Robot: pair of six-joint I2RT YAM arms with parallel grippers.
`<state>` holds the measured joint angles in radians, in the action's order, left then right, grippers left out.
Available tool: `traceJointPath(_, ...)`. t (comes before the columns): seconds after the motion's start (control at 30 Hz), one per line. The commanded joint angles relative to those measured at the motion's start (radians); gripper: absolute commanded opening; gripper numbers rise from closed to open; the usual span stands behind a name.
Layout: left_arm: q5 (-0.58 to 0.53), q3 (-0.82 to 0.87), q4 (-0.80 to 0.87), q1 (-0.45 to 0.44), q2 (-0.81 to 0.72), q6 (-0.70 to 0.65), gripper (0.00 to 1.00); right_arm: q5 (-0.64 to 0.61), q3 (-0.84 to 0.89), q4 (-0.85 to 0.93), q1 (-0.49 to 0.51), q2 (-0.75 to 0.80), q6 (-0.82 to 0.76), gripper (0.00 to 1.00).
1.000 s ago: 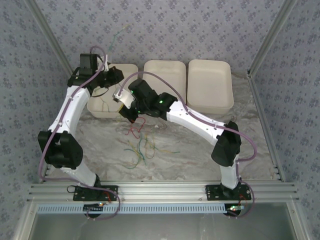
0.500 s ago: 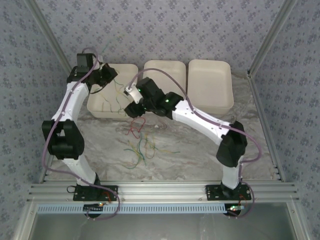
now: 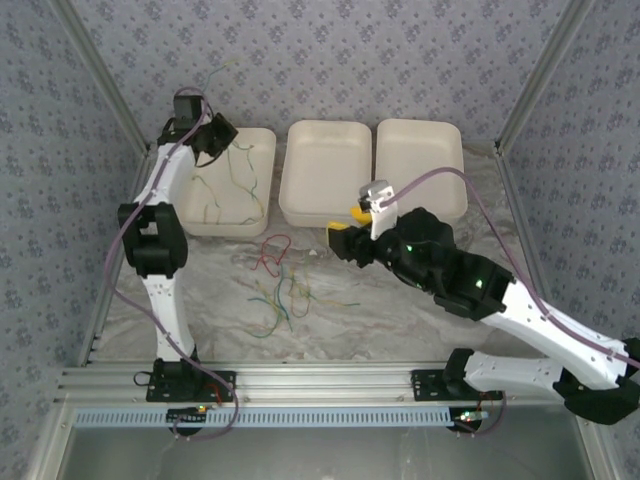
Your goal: Untangle the cables
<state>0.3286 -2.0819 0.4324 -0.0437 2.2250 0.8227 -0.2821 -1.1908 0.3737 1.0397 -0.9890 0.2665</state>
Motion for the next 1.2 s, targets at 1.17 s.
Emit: traceJointPath(1.17,-0.013,0.277,0.125,0.029,-0.202,-0.068,0.0,-0.063,0.094,-0.062,0.074,-0.025,0.045,0.51)
